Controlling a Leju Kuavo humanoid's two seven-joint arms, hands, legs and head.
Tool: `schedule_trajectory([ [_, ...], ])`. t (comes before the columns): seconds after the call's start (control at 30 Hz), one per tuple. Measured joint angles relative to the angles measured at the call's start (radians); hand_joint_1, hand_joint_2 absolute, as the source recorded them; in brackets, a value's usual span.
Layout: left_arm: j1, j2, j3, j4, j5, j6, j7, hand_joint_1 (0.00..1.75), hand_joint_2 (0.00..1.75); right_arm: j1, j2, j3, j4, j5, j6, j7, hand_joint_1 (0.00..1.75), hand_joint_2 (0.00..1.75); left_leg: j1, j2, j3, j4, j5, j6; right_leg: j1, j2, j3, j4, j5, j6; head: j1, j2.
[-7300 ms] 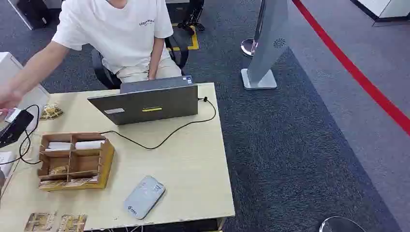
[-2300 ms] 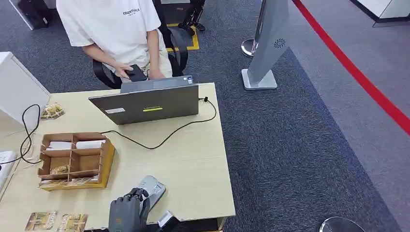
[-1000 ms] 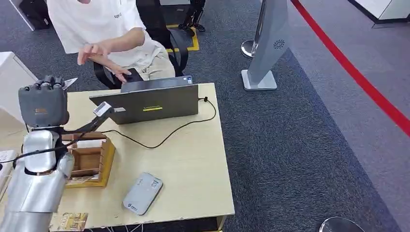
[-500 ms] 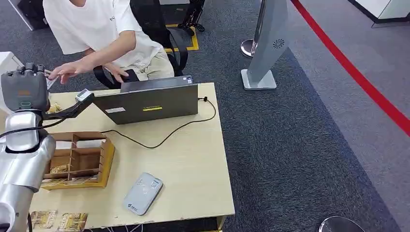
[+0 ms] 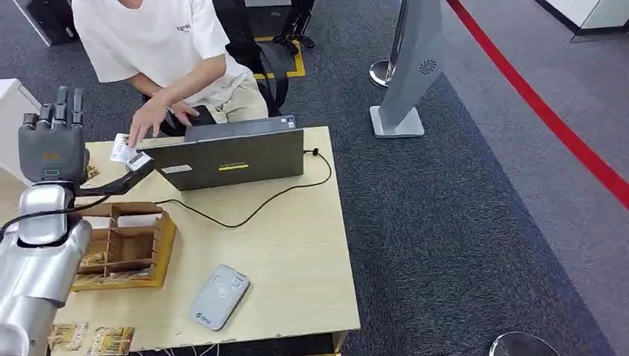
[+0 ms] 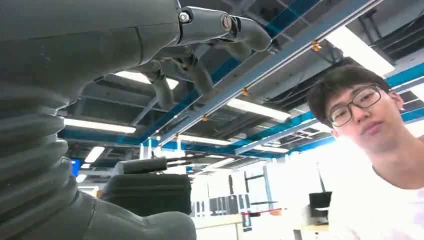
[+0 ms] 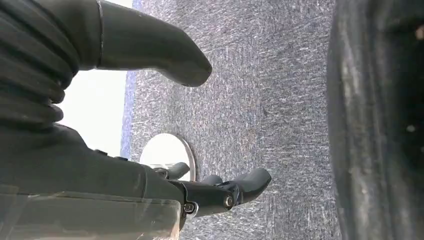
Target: Pass the card to the sensor for recognition and then transmit it.
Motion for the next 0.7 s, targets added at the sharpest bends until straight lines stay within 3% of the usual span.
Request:
schedule_trajectory([
  [0.07, 0.013, 0.000, 0.000, -0.015, 0.003, -0.003, -0.004, 0.00, 1.75, 0.001, 0.000, -0.002, 0.000, -0.001, -0.002, 0.000, 0.00, 1.75, 0.000, 0.000, 0.000, 0.000, 0.000, 0.000, 0.000, 0.000, 0.000, 0.000, 0.000, 0.000, 0.000, 0.000],
  [0.1, 0.074, -0.001, 0.000, -0.097, 0.020, -0.015, -0.015, 0.00, 1.75, 0.007, 0.000, -0.008, 0.000, -0.010, -0.008, 0.000, 0.00, 1.75, 0.000, 0.000, 0.000, 0.000, -0.001, 0.000, 0.000, 0.000, 0.000, 0.000, 0.000, 0.000, 0.000, 0.000],
  [0.13, 0.145, -0.003, 0.000, -0.185, 0.027, -0.023, -0.021, 0.00, 1.75, 0.014, 0.000, -0.016, 0.000, -0.018, -0.013, 0.002, 0.00, 1.75, 0.000, 0.000, 0.000, 0.000, -0.001, 0.000, 0.000, 0.000, 0.000, 0.000, 0.000, 0.000, 0.002, 0.000],
  [0.2, 0.487, 0.005, -0.010, -0.607, 0.000, -0.028, -0.047, 0.00, 1.75, 0.035, 0.000, -0.049, 0.001, -0.040, -0.029, 0.021, 0.00, 1.75, 0.000, 0.001, -0.002, 0.000, -0.003, 0.000, 0.000, 0.001, -0.002, -0.001, -0.001, 0.001, 0.001, 0.000],
  [0.27, 0.575, 0.015, -0.024, -0.694, -0.004, -0.047, -0.045, 0.00, 1.75, 0.041, 0.000, -0.060, 0.001, -0.051, -0.038, 0.021, 0.00, 1.75, 0.000, 0.002, -0.001, 0.000, -0.003, 0.000, 0.000, 0.001, -0.002, -0.001, -0.002, 0.001, 0.000, 0.000],
  [0.47, 0.799, 0.037, -0.068, -0.848, -0.002, -0.087, -0.005, 0.00, 1.75, 0.054, 0.000, -0.092, 0.001, -0.080, -0.054, 0.019, 0.00, 1.75, 0.000, 0.002, -0.002, 0.000, -0.004, 0.001, 0.000, 0.001, -0.003, -0.001, -0.002, 0.001, 0.000, 0.000],
  [0.7, 0.940, 0.070, -0.122, -0.889, 0.051, -0.149, 0.104, 0.00, 1.75, 0.061, 0.001, -0.114, 0.001, -0.086, -0.061, 0.042, 0.00, 1.75, 0.000, 0.001, -0.002, -0.001, -0.004, 0.001, 0.000, 0.000, -0.002, -0.001, -0.003, 0.002, 0.000, 0.000],
])
